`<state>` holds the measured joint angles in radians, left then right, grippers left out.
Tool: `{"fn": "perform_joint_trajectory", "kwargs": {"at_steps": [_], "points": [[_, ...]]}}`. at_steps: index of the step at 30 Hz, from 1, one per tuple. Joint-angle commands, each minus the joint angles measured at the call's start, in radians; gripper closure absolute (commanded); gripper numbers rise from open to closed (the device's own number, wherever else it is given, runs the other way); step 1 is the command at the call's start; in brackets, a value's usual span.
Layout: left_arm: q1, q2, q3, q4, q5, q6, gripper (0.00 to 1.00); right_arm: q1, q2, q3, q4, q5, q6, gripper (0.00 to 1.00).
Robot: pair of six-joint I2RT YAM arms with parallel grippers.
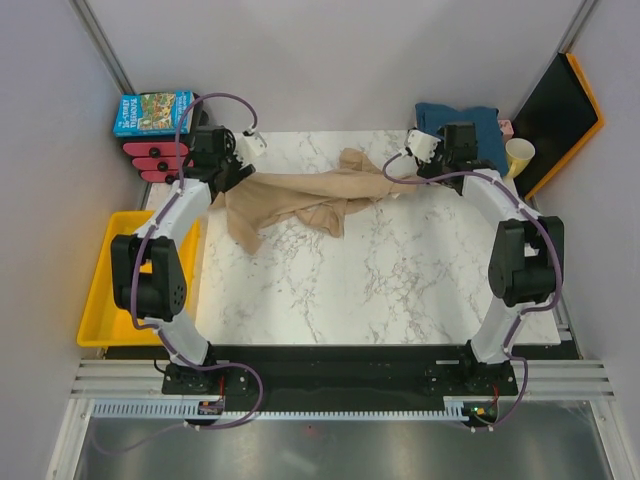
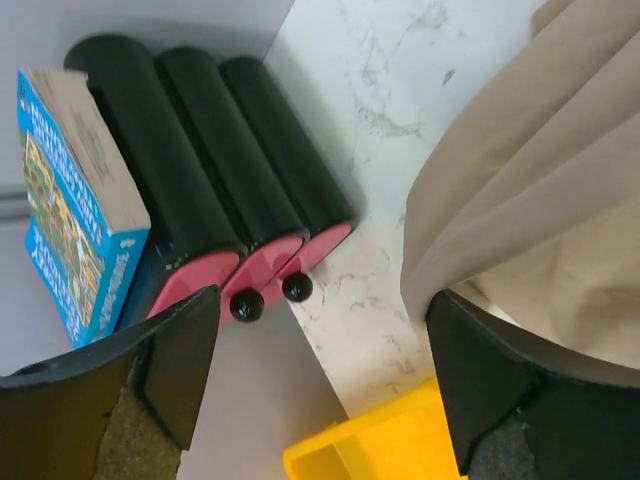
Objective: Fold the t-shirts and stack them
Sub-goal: Flatten out the tshirt
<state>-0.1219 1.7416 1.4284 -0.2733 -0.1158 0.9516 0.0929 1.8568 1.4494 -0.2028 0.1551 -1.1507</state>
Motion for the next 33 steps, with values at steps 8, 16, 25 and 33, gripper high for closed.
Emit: {"fn": "perform_joint_trajectory", "kwargs": {"at_steps": [8, 16, 25, 33], "points": [[0.004, -0.134, -0.083, 0.063, 0.057, -0.001, 0.00, 0.186, -0.140, 0.120, -0.648, -0.445, 0.089, 0.20], [-0.028, -0.085, -0.008, -0.214, 0.284, -0.001, 0.00, 0.411, -0.061, 0.135, -0.807, -0.542, -0.004, 0.23], [-0.068, -0.203, -0.203, -0.322, 0.401, 0.173, 0.00, 0.456, 0.108, 0.147, -0.657, -0.488, -0.018, 0.30], [-0.055, -0.313, -0.480, -0.169, 0.303, 0.254, 0.00, 0.482, 0.192, 0.183, -0.529, -0.494, -0.004, 0.32]]}}
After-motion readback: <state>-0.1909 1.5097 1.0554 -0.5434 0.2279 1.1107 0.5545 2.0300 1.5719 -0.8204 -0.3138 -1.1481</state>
